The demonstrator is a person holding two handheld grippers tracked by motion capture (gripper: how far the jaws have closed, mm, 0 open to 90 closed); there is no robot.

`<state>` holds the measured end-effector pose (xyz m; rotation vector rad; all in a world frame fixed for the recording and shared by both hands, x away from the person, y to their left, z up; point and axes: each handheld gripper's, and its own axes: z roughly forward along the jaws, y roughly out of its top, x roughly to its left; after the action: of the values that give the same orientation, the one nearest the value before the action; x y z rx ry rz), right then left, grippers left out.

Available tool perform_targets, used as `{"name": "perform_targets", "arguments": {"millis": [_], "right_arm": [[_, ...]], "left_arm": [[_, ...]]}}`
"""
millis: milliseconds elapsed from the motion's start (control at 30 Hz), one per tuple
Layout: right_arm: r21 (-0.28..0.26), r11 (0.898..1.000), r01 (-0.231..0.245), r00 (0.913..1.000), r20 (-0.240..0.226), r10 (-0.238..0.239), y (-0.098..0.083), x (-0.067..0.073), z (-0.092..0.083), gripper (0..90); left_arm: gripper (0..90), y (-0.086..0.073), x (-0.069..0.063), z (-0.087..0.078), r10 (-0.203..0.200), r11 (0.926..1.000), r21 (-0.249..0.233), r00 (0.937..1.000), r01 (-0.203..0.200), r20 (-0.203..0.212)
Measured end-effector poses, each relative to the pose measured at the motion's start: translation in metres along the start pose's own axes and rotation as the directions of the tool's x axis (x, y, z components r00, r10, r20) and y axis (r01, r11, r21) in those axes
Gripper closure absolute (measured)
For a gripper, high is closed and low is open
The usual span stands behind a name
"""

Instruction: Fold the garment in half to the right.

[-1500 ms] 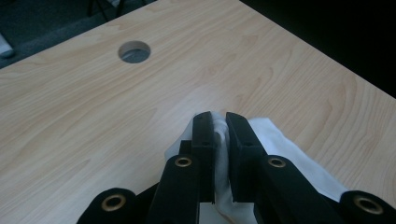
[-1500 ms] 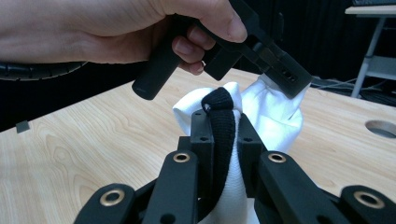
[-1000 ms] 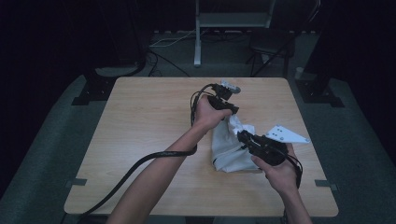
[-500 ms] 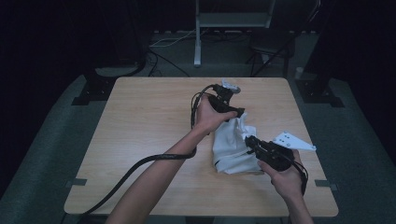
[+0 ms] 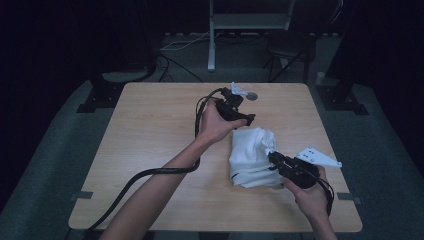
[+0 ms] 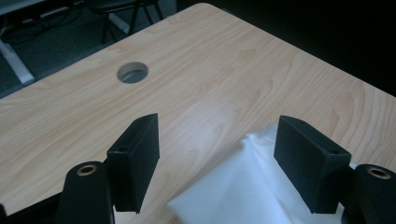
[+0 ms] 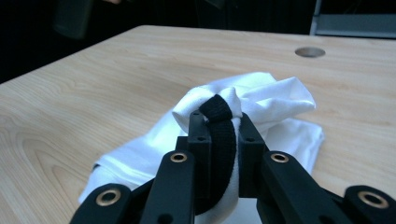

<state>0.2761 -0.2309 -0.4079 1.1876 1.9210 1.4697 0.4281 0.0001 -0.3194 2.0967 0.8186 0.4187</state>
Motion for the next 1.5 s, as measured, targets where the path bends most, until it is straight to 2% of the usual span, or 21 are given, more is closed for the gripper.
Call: {"name": "perform_targets", "arguments": {"millis": [133, 333, 400, 667, 900, 1067, 1133, 1267, 1367, 1500], "right_arm": [[0.029, 0.999, -0.018, 0.9997, 0.018, 0.018, -0.008, -0.003, -0.003, 78.6], [0.056, 0.998, -0.042, 0.9984, 0.04, 0.04, -0.019, -0.009, -0.007, 75.5], [0.069, 0.996, -0.048, 0.998, 0.044, 0.045, -0.022, -0.01, -0.008, 73.7], [0.125, 0.99, -0.073, 0.9944, 0.085, 0.062, -0.034, -0.016, -0.015, 67.9], [0.181, 0.981, -0.07, 0.9936, 0.1, 0.052, -0.038, -0.019, -0.021, 63.0], [0.238, 0.968, -0.083, 0.9917, 0.115, 0.057, -0.038, -0.022, -0.032, 56.4], [0.233, 0.969, -0.085, 0.9914, 0.117, 0.059, -0.036, -0.024, -0.038, 54.8], [0.18, 0.98, -0.085, 0.9899, 0.127, 0.063, -0.027, -0.025, -0.047, 49.3], [0.147, 0.988, -0.056, 0.992, 0.121, 0.039, -0.018, -0.021, -0.046, 46.2], [0.123, 0.992, -0.002, 0.9953, 0.097, -0.01, -0.008, -0.011, -0.034, 46.2]], "left_arm": [[30.7, -0.012, 0.01, -0.013, 0.001, 1.0, -0.008, 1.0, -0.002, -0.006], [30.7, -0.031, 0.025, -0.031, -0.035, 0.9989, -0.033, 0.9993, 0.035, -0.01], [30.7, -0.037, 0.031, -0.038, -0.036, 0.9986, -0.04, 0.9993, 0.036, -0.008], [30.7, -0.064, 0.048, -0.067, -0.074, 0.993, -0.093, 0.9971, 0.073, -0.013], [29.3, -0.083, 0.052, -0.082, -0.086, 0.989, -0.122, 0.9962, 0.084, -0.014], [29.3, -0.1, 0.052, -0.089, -0.086, 0.9887, -0.125, 0.9962, 0.084, -0.011], [29.3, -0.107, 0.053, -0.091, -0.09, 0.9881, -0.126, 0.9959, 0.088, -0.012], [29.3, -0.12, 0.054, -0.094, -0.107, 0.985, -0.137, 0.9943, 0.105, -0.005], [29.3, -0.129, 0.054, -0.098, -0.114, 0.9823, -0.15, 0.9935, 0.112, -0.004], [29.3, -0.138, 0.046, -0.1, -0.103, 0.9822, -0.158, 0.9947, 0.102, 0.003]]}}
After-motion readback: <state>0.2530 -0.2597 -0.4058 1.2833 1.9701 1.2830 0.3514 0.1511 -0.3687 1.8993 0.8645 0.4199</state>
